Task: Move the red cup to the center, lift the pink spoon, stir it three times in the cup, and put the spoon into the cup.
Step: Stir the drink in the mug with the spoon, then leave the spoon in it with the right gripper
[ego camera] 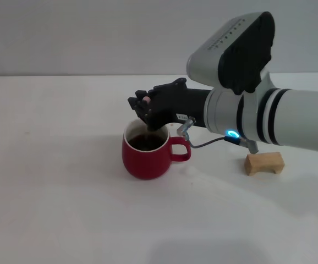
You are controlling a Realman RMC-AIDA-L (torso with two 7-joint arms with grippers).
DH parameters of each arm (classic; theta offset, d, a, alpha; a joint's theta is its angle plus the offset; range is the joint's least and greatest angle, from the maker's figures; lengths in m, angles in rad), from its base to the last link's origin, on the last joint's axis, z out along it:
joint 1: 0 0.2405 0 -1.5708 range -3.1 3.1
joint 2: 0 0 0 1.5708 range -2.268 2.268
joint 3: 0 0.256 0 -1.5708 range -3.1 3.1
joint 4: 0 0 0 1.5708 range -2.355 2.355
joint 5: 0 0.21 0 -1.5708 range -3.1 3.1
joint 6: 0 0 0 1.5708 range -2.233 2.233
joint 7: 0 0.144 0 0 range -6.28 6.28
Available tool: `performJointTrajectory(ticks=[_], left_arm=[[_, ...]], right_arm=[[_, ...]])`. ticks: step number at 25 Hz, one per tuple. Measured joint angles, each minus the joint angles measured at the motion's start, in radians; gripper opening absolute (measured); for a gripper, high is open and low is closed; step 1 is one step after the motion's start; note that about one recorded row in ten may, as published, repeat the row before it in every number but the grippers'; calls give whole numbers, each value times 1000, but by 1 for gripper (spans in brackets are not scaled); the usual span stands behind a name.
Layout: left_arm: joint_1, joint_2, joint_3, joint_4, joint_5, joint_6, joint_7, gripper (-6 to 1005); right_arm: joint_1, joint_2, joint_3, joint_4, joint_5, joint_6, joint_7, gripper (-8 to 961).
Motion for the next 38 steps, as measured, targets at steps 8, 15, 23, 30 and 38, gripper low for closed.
performJointTrajectory(ticks=[8, 15, 23, 30, 38], left_arm=[[-4, 2, -4, -3, 0, -6, 0, 847], [-6, 2, -4, -3, 0, -6, 0, 847], [-6, 1, -1, 0, -1, -4, 0, 847], [-3, 1, 0, -3, 0, 0, 0, 847], [-1, 1, 0, -3, 0, 2, 0, 847]], right_arm=[[44, 2, -5, -61, 66, -6, -44, 132], [114, 4, -39, -184, 79, -142, -68, 132], [139, 3, -4, -200, 70, -119, -59, 132], [114, 3, 19, -108, -67, 0, 78, 132], [75, 2, 33, -13, -104, 112, 135, 131]])
